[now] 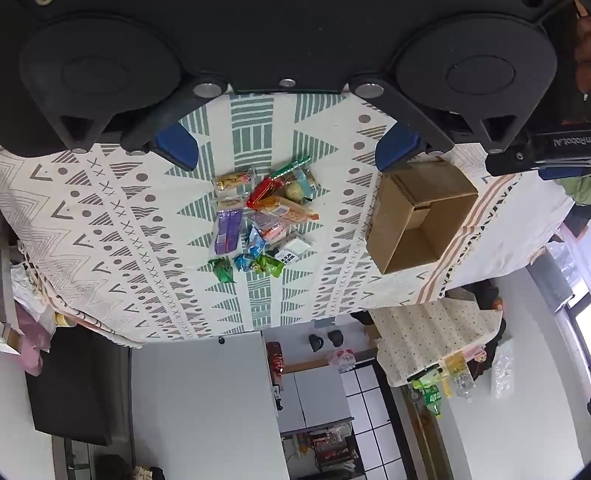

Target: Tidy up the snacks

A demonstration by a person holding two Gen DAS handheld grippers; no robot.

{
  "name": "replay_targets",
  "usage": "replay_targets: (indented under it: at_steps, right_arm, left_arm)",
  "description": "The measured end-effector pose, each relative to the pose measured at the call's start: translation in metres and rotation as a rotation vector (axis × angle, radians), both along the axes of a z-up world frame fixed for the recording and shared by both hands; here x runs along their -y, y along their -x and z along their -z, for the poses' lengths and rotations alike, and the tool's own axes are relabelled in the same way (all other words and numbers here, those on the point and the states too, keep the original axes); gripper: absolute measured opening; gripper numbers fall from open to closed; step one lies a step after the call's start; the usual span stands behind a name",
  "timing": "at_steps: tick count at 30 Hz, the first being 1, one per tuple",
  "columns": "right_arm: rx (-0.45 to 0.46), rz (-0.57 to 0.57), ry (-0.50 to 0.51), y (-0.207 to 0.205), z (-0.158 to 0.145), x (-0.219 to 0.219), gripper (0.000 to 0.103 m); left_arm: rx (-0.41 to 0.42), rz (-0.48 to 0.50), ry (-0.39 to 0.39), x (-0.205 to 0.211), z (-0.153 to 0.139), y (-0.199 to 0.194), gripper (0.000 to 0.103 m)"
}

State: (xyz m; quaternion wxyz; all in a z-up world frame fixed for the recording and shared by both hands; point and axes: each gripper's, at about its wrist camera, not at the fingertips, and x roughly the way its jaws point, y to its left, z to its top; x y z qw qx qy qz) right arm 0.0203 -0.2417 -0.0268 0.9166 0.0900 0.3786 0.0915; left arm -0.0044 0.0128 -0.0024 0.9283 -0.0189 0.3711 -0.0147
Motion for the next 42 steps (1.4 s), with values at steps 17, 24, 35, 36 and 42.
replay_targets:
  at_steps: [17, 24, 35, 36, 42]
  right_arm:
    - [0.001, -0.012, 0.043, 0.005, -0.007, -0.011, 0.103]
    - [0.012, -0.018, 0.047, 0.007, -0.012, -0.012, 0.103]
    - [0.016, -0.009, 0.052, 0.011, -0.014, -0.011, 0.103]
    - [0.016, -0.009, 0.052, 0.012, -0.014, -0.010, 0.103]
    - [0.014, -0.006, 0.044, 0.013, -0.015, -0.009, 0.103]
  left_arm:
    - [-0.024, 0.004, 0.010, -0.008, -0.009, 0.009, 0.103]
    - [-0.014, 0.000, 0.012, -0.009, -0.014, 0.013, 0.103]
    - [0.001, 0.010, 0.003, -0.008, -0.018, 0.018, 0.103]
    - [0.001, 0.012, -0.001, -0.007, -0.017, 0.019, 0.103]
    - [-0.007, 0.010, 0.002, -0.008, -0.015, 0.020, 0.103]
